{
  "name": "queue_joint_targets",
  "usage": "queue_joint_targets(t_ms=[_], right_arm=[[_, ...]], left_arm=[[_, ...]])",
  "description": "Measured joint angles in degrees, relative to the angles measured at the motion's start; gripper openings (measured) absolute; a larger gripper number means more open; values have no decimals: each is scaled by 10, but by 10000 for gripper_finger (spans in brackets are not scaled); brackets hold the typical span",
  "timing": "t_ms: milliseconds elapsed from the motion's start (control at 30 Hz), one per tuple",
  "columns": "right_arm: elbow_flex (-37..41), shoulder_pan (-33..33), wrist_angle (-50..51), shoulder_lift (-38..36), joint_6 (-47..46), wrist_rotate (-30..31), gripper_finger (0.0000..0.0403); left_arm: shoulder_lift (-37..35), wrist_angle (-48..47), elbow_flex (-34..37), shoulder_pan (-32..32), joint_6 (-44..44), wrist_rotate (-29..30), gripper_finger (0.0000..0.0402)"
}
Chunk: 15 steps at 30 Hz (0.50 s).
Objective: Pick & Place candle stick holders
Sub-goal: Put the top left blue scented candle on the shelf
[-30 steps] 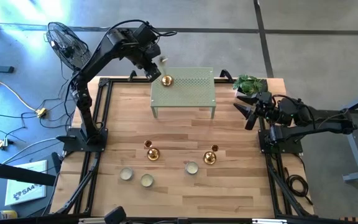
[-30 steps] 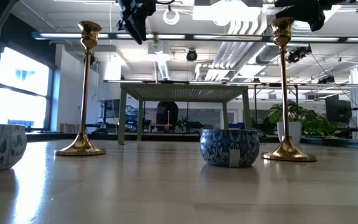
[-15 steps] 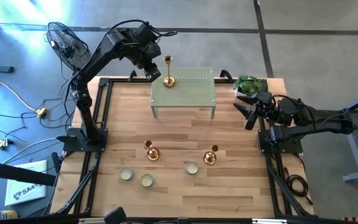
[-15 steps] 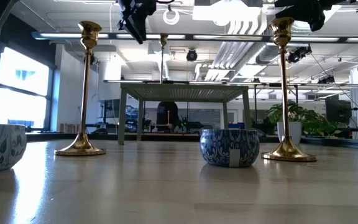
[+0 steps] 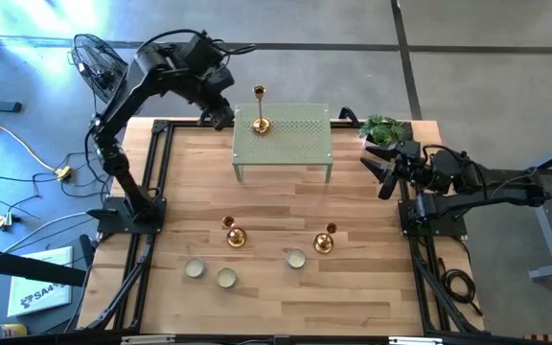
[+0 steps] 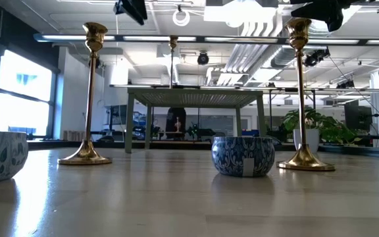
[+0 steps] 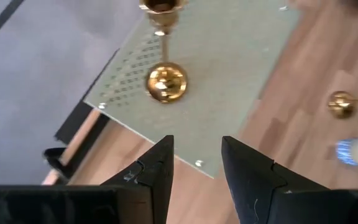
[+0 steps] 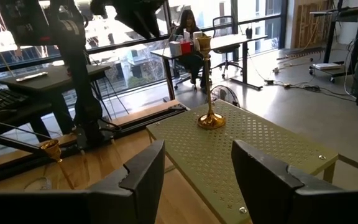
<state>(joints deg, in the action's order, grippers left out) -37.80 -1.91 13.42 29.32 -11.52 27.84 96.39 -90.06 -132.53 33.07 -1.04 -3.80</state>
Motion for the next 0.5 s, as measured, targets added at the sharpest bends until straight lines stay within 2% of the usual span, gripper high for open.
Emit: queue_joint_targets(t_ms=[233,500], right_arm=[[0,0,0,0,-3,-15,181],[0,0,1,0,-7,-43,181]], left_arm=[[-37,0,0,-84,0,-64,131],[-61,0,0,-217,0,-65,131]])
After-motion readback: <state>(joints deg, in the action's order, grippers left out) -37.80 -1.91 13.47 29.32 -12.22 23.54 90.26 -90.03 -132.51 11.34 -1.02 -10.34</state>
